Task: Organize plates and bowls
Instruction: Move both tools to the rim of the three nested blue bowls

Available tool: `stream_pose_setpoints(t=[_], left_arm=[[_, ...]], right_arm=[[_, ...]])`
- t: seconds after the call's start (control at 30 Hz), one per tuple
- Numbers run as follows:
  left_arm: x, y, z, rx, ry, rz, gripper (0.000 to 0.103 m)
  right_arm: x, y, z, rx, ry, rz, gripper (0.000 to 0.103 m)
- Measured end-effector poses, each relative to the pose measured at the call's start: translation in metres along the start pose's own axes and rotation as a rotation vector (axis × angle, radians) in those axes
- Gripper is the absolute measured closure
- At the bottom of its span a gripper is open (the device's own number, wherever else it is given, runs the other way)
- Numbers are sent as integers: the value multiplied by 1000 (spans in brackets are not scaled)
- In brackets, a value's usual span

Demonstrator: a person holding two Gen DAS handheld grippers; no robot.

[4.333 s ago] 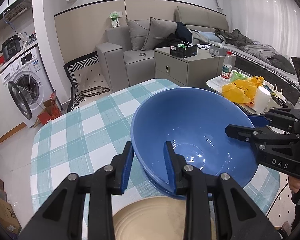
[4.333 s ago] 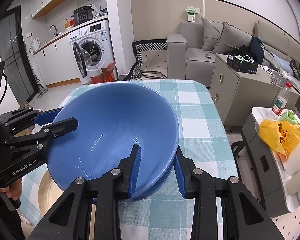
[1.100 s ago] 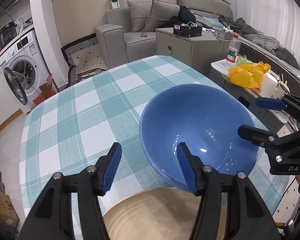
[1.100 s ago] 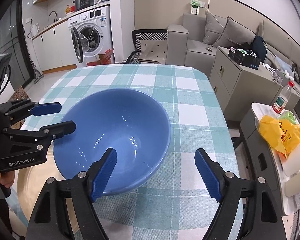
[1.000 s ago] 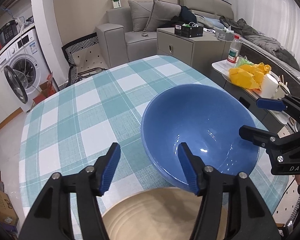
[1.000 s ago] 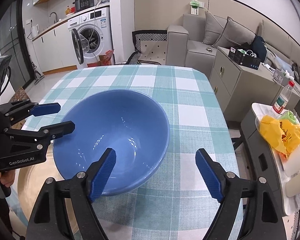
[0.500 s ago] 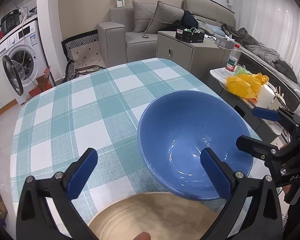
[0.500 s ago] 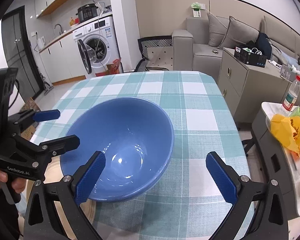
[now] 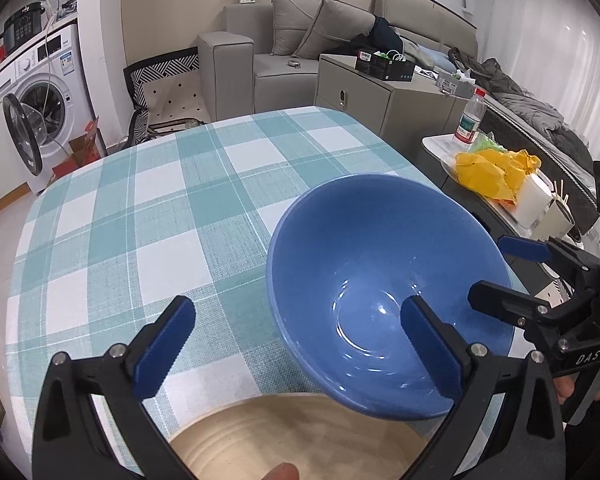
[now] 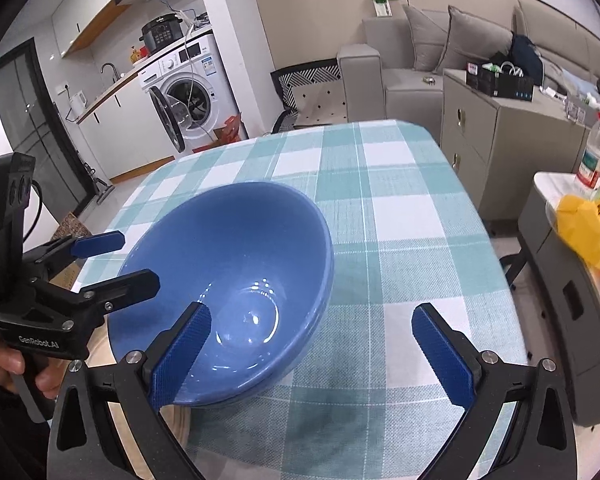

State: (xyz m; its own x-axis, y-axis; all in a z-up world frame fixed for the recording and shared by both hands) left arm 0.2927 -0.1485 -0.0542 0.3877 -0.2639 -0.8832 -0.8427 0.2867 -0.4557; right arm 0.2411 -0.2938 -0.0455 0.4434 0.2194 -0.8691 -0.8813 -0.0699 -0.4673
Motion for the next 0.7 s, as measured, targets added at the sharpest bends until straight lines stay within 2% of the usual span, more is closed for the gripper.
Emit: stream_pose_setpoints(t=[0.33, 0.63, 0.7], left_arm=[[5, 1, -4, -4, 21, -4, 0], [7, 0, -7, -1, 61, 0, 2], [8, 0, -9, 6, 71, 4, 4]], right_arm=[[11, 4, 4, 3, -19, 12, 1], [18, 4, 0, 22, -47, 27, 16], [19, 3, 0, 24, -52, 31, 16]])
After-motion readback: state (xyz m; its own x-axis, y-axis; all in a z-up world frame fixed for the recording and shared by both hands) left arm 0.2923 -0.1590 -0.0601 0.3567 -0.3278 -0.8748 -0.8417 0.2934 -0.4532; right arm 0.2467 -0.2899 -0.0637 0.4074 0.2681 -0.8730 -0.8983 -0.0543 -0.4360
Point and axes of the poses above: each gripper's, at about its wrist camera, not at the fingertips, and x roughly the way its jaws point, z to its left, y to its underside, the point moved 8 cm from there along x, roughly the way its jaws point, and after that the axes turned 13 degrees about z, right-handed, at the moved point
